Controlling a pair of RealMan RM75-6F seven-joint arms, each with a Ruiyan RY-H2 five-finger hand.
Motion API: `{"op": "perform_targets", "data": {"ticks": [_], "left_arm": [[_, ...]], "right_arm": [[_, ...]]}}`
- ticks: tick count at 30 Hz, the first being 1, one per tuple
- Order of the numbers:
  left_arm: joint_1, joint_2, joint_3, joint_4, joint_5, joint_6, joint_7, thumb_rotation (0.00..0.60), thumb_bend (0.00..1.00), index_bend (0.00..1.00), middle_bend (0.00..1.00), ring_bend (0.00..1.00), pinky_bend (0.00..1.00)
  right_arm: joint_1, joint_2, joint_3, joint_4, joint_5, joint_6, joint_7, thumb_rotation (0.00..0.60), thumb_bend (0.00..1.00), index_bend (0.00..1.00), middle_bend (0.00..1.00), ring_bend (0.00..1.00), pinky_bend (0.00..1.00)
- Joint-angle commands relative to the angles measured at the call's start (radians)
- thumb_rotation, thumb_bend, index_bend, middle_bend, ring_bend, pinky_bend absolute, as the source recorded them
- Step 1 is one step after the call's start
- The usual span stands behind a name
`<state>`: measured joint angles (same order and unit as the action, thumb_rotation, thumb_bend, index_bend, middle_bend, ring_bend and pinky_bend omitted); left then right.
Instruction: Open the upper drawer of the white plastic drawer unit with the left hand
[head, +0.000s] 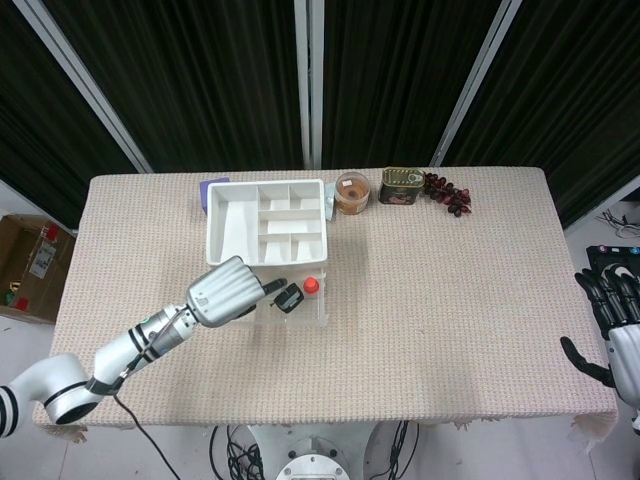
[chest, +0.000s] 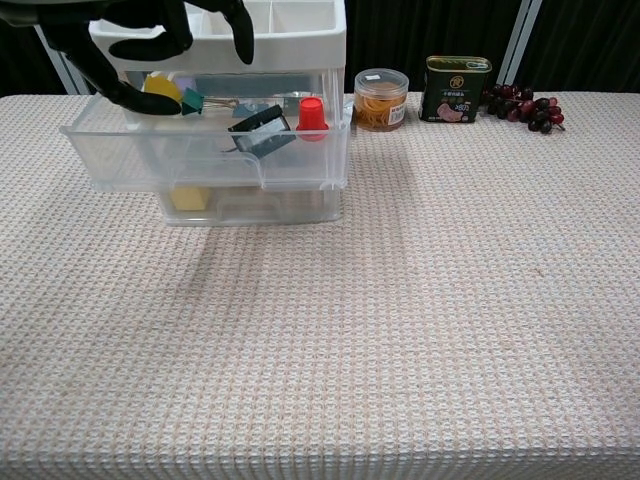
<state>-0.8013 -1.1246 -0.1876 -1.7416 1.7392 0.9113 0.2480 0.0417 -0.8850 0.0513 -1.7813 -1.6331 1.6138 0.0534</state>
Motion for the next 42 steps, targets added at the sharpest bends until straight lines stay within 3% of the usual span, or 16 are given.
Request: {"op": "perform_targets", "data": {"ticks": [1, 30, 42], "left_arm": [[-0.016, -0.018, 0.003, 0.021, -0.007, -0.007, 0.017, 0.600, 0.24, 0.31, 0.83, 0.95, 1.00], [-0.141, -0.118, 0.039, 0.090, -0.072, -0.097, 0.128, 0.600, 0.23, 0.34, 0.84, 0.95, 1.00], [-0.130, -0.120, 0.056, 0.088, -0.109, -0.069, 0.179, 0.600, 0.42, 0.50, 0.84, 0.95, 1.00]], "right_arm": [[-0.001, -0.004, -0.001, 0.000, 0.002, -0.001, -0.002, 0.600, 0.23, 0.00, 0.09, 0.00, 0.00], [-0.015, -0.027, 0.001, 0.024, 0.028, -0.012, 0.016, 0.600, 0.23, 0.00, 0.09, 0.00, 0.00], [-0.011, -0.034, 0.003, 0.041, 0.033, -0.022, 0.036, 0.600, 0.23, 0.00, 0.09, 0.00, 0.00]]}}
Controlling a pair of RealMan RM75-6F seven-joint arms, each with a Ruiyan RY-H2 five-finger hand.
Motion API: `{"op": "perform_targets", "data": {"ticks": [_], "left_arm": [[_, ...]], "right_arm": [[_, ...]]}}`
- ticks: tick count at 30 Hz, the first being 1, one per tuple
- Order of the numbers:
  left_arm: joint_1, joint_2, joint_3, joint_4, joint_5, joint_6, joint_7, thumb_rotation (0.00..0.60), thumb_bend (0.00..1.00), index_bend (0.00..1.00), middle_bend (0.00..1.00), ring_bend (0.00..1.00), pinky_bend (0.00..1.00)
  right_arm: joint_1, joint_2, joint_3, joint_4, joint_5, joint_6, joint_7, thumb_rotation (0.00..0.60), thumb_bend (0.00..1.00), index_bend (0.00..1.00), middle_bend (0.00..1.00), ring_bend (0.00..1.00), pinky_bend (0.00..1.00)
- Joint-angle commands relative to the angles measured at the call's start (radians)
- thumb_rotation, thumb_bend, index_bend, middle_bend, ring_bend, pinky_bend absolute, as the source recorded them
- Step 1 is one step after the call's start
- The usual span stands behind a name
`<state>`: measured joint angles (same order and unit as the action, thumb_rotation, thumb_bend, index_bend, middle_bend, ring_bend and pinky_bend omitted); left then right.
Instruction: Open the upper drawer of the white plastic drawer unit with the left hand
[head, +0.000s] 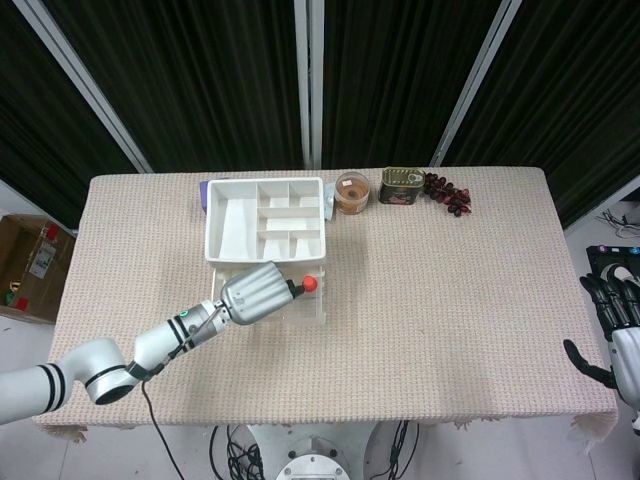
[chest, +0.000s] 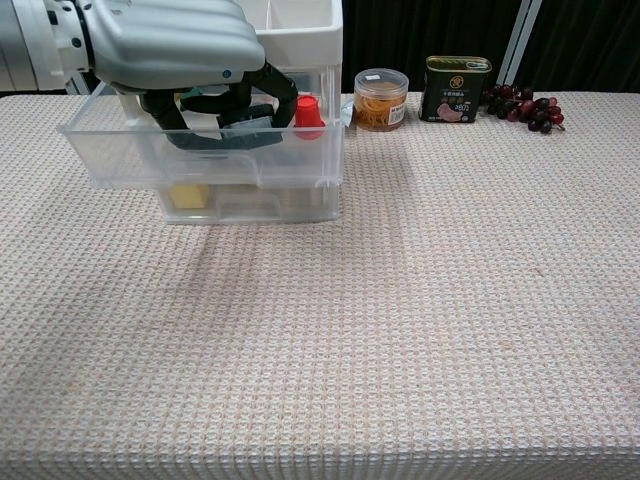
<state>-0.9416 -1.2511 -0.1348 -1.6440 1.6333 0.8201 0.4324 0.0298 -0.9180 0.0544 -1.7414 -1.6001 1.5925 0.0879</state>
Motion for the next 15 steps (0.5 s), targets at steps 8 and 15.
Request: {"op": "perform_targets", "data": {"ticks": [8, 15], "left_arm": [[0.070, 0.066, 0.009, -0.068, 0.051, 0.173, -0.017, 0.600, 0.44, 0.50, 0.84, 0.95, 1.00], [0.139, 0.098, 0.041, -0.136, 0.197, 0.354, -0.021, 0.600, 0.43, 0.49, 0.84, 0.95, 1.00]], "right_arm": [[0.005, -0.009, 0.003, 0.012, -0.002, -0.005, 0.010, 0.600, 0.23, 0.00, 0.09, 0.00, 0.00], [0.009, -0.012, 0.005, 0.010, -0.009, -0.005, 0.001, 0.600, 0.23, 0.00, 0.09, 0.00, 0.00]]}}
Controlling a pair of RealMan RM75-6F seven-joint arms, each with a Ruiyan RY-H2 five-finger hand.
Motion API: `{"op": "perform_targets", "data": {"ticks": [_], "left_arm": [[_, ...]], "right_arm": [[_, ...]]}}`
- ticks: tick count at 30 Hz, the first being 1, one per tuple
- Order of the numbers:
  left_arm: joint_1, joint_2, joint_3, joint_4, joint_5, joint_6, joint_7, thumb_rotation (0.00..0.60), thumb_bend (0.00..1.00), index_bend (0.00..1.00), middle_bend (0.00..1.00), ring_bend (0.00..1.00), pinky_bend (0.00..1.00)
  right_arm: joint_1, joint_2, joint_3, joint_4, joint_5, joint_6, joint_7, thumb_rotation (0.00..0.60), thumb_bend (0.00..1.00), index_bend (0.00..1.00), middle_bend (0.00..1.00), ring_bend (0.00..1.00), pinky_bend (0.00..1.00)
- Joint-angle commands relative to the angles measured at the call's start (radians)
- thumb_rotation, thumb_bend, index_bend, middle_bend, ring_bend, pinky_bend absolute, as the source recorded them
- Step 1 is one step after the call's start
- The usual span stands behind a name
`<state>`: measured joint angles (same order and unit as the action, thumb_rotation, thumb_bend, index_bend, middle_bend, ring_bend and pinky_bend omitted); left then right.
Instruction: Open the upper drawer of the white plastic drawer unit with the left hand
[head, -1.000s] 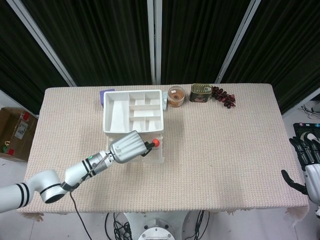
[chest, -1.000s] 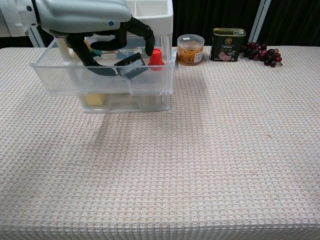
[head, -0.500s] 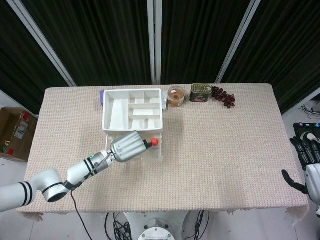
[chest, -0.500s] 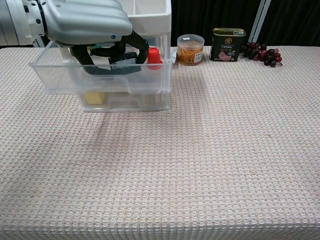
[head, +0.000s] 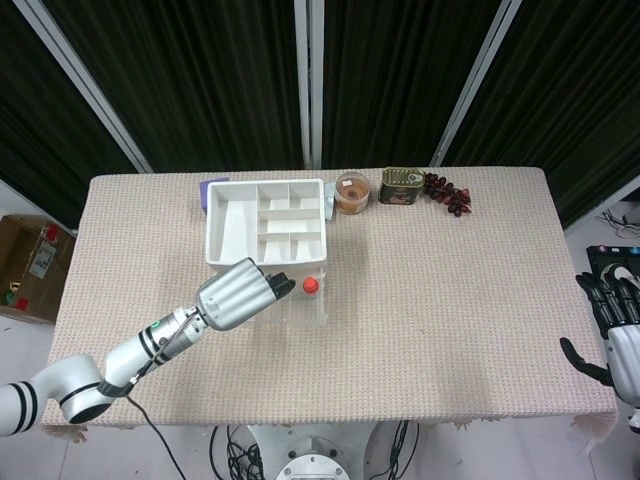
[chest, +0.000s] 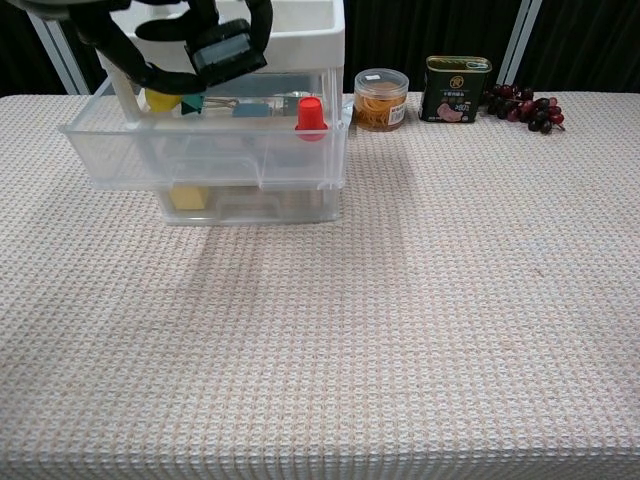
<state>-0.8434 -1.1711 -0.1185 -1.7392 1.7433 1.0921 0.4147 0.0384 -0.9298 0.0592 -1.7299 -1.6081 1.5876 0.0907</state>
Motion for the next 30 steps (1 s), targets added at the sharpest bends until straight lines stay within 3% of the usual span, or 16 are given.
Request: {"op": "perform_targets", "data": {"ticks": [1, 6, 11, 25, 30], "left_arm": [[0.047, 0.015, 0.036, -0.048, 0.111, 0.094, -0.003, 0.600, 0.43, 0.49, 0.84, 0.95, 1.00], [0.063, -0.020, 0.108, -0.084, 0.211, 0.078, 0.039, 0.600, 0.43, 0.49, 0.84, 0.95, 1.00], [0.055, -0.121, 0.169, -0.063, 0.246, -0.028, 0.079, 0.600, 0.43, 0.46, 0.84, 0.95, 1.00], [0.045, -0.362, 0.171, 0.168, 0.204, -0.135, 0.139, 0.600, 0.44, 0.36, 0.83, 0.94, 1.00], [0.067, -0.372, 0.166, 0.186, 0.229, -0.040, 0.128, 0.600, 0.21, 0.20, 0.77, 0.92, 1.00]], "right_arm": [[0.001, -0.001, 0.000, -0.002, -0.002, 0.000, -0.003, 0.600, 0.23, 0.00, 0.09, 0.00, 0.00], [0.000, -0.002, -0.002, -0.008, -0.012, 0.004, -0.011, 0.600, 0.23, 0.00, 0.09, 0.00, 0.00], [0.000, -0.008, -0.007, -0.008, -0.024, 0.006, -0.013, 0.600, 0.23, 0.00, 0.09, 0.00, 0.00], [-0.005, -0.006, -0.012, -0.003, -0.031, 0.012, -0.008, 0.600, 0.23, 0.00, 0.09, 0.00, 0.00], [-0.005, -0.004, -0.011, -0.005, -0.029, 0.014, -0.008, 0.600, 0.23, 0.00, 0.09, 0.00, 0.00]]}}
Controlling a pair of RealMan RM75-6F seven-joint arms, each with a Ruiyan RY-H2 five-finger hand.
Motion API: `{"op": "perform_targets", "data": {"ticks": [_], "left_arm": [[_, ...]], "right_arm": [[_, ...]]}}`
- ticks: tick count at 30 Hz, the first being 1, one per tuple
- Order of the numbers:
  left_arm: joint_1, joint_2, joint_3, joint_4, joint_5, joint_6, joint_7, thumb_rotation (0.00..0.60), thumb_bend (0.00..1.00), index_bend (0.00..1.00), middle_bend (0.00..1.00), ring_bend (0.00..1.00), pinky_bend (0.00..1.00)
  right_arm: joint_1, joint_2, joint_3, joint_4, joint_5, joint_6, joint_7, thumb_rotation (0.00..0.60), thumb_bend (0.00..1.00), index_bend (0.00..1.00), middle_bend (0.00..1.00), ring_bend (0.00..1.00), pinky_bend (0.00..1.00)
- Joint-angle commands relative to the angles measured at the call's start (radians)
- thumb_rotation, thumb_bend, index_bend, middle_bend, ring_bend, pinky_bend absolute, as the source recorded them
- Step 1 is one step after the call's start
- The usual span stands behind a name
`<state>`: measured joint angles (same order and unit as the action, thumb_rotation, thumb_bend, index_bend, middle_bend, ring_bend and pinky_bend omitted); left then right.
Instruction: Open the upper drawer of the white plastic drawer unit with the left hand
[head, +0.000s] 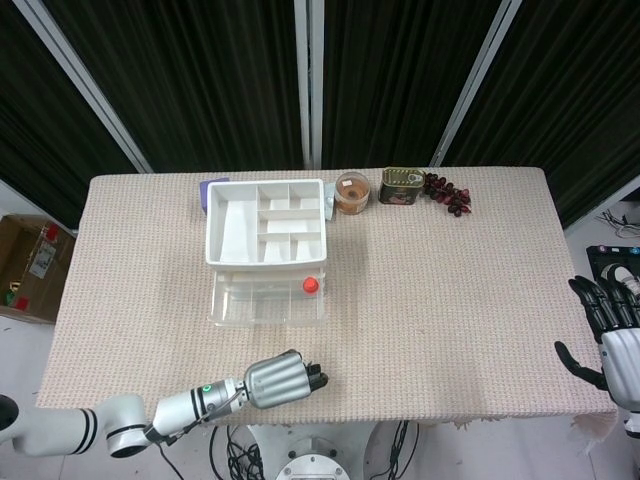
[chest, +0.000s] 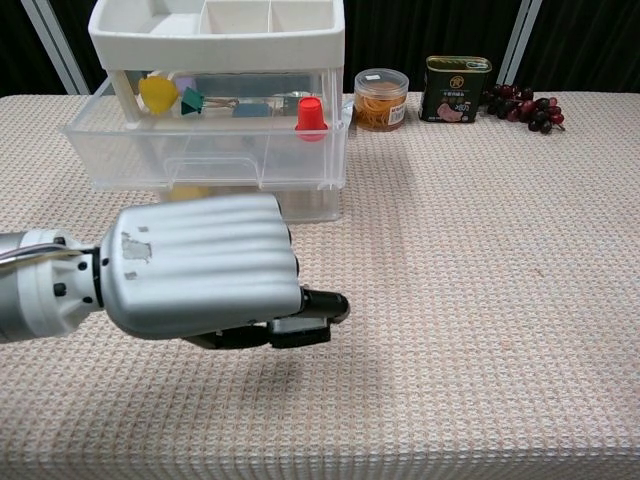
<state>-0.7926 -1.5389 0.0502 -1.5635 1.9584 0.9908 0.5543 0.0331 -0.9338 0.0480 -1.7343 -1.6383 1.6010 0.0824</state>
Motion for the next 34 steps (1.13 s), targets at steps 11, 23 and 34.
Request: {"op": "perform_targets", "data": {"ticks": [11, 23, 34], "left_arm": [[0.152, 0.159, -0.044, -0.105, 0.032, 0.475, -0.162, 0.600, 0.11, 0.20, 0.70, 0.85, 1.00], [0.427, 0.451, -0.079, -0.167, -0.539, 0.540, -0.413, 0.600, 0.10, 0.26, 0.35, 0.34, 0.33], [0.656, 0.406, 0.019, -0.061, -0.559, 0.646, -0.498, 0.600, 0.10, 0.25, 0.29, 0.28, 0.26]], "right_arm": [[0.001, 0.001, 0.000, -0.002, -0.001, -0.002, 0.000, 0.600, 0.23, 0.00, 0.09, 0.00, 0.00], [0.028, 0.000, -0.012, 0.030, -0.018, -0.048, 0.043, 0.600, 0.25, 0.00, 0.07, 0.00, 0.00], [0.012, -0.062, -0.003, 0.093, 0.012, -0.017, 0.035, 0.600, 0.28, 0.00, 0.05, 0.00, 0.00]]}}
